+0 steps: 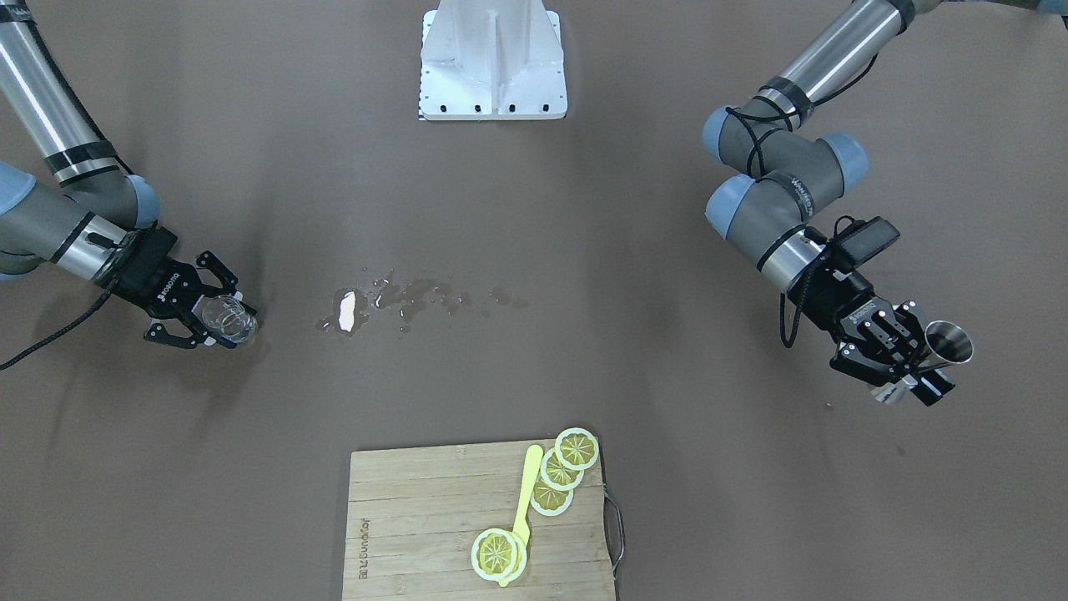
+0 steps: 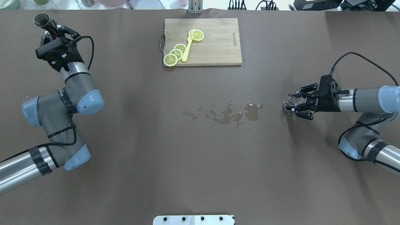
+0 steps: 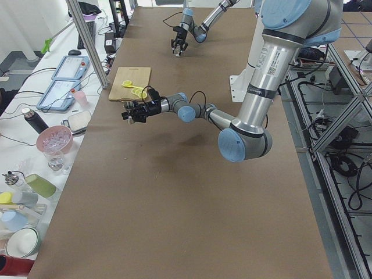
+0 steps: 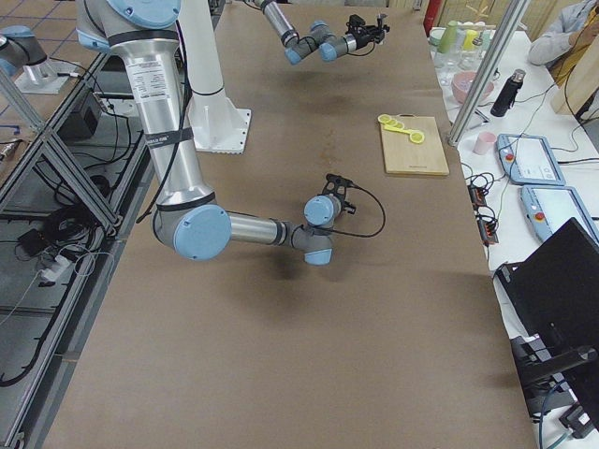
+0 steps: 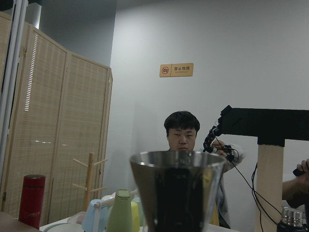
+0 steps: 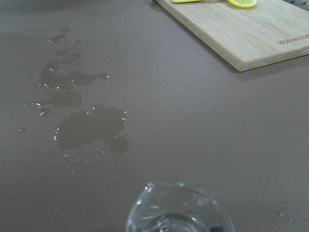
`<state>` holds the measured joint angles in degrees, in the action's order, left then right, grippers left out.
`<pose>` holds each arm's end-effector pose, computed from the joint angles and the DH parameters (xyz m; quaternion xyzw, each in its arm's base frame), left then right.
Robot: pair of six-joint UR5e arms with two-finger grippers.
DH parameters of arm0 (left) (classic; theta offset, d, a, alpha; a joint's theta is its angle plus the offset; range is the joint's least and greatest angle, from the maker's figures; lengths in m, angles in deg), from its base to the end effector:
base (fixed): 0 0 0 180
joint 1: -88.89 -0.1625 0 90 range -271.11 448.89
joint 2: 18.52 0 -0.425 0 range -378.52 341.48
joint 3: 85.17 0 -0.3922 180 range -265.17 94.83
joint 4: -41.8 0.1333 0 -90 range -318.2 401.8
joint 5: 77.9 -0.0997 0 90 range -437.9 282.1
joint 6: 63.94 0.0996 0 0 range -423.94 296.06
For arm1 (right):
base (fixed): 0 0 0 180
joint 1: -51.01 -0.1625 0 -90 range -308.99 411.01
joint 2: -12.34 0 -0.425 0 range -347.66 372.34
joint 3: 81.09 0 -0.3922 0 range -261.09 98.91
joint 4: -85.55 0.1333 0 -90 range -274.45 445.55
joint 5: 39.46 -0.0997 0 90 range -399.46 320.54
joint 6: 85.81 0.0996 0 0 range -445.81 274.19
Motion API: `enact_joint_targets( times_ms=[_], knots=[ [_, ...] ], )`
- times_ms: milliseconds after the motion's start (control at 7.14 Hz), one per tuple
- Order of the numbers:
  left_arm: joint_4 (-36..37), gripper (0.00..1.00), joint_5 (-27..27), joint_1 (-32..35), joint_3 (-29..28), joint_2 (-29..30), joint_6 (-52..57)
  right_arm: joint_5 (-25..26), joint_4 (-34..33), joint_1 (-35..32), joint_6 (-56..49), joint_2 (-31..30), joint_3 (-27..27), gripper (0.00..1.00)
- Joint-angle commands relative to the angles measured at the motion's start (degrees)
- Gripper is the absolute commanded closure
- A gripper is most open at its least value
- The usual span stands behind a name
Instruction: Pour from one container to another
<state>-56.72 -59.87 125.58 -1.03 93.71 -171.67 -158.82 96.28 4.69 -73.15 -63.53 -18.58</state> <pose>0.3774 -0.5655 0.4314 0.5947 0.0775 -0.4739 0.6448 -0.3372 -0.4754 0.5697 0.5025 -0.4770 -0.3557 0.6273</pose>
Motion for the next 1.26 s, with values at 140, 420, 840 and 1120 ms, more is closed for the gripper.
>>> enact_joint_targets(
  times_ms=[140, 420, 840, 1120],
  knots=[
    [9.29, 1.0, -0.09, -1.53, 2.08, 0.0, -9.32, 0.09, 0.0, 0.09, 0.0, 0.02, 0.06, 0.01],
    [16.12, 1.0, 0.08, -1.97, 4.44, 0.0, -12.93, 0.09, 0.0, 0.09, 0.0, 0.02, 0.24, 0.01],
    [20.91, 1.0, 1.83, -2.5, 3.77, -1.83, -15.23, -0.08, -0.27, -0.26, 0.26, -0.07, 1.99, 0.01],
    [22.74, 1.0, 5.16, -2.76, 3.06, -2.81, -15.58, -0.7, -4.03, -1.22, 0.44, -0.77, 6.11, 0.01]
  ],
)
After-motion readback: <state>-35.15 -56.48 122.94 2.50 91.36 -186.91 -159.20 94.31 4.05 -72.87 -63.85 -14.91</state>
